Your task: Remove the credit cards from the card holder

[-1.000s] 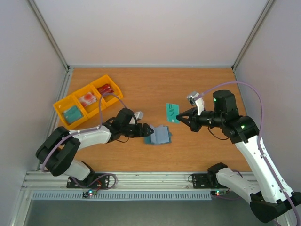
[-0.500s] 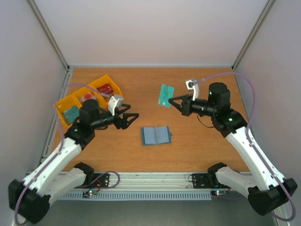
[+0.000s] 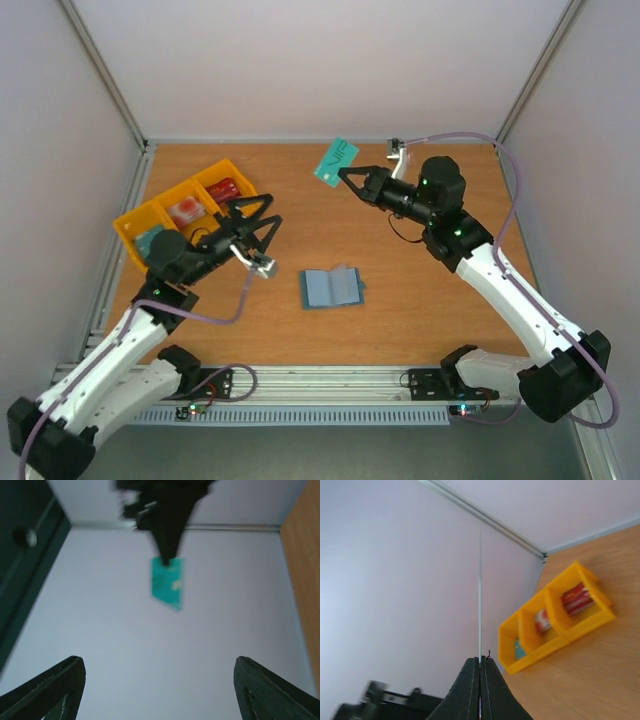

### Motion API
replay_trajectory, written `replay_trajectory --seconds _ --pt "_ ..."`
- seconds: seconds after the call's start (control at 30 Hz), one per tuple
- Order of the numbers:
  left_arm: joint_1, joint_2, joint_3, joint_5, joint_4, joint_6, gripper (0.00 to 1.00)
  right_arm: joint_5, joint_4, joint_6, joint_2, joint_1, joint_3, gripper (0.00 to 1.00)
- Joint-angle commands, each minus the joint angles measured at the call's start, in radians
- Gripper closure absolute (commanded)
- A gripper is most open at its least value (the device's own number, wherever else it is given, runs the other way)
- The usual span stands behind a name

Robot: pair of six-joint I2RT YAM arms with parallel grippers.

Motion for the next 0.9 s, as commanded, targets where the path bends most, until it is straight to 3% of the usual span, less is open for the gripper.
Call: replay_trajectory --seconds 0.0,0.17,0.5,0.87 --pt "-0.014 0.165 -0.035 0.148 0.303 0.572 0.18 0.030 0.078 0.073 0.037 0.063 0.064 0.99" --pt "-0.046 0.287 0.061 0.162 0.333 0.589 0.19 0.039 0.100 0.074 0.048 0.091 0.068 0.99" --pt "-0.051 0.357 0.176 0.062 0.290 0.544 0.35 -0.017 0.158 0.104 0.090 0.112 0.061 0.99" --pt "-0.050 0.393 0.239 0.009 0.192 0.534 0.75 -0.109 0.179 0.119 0.132 0.130 0.078 0.99"
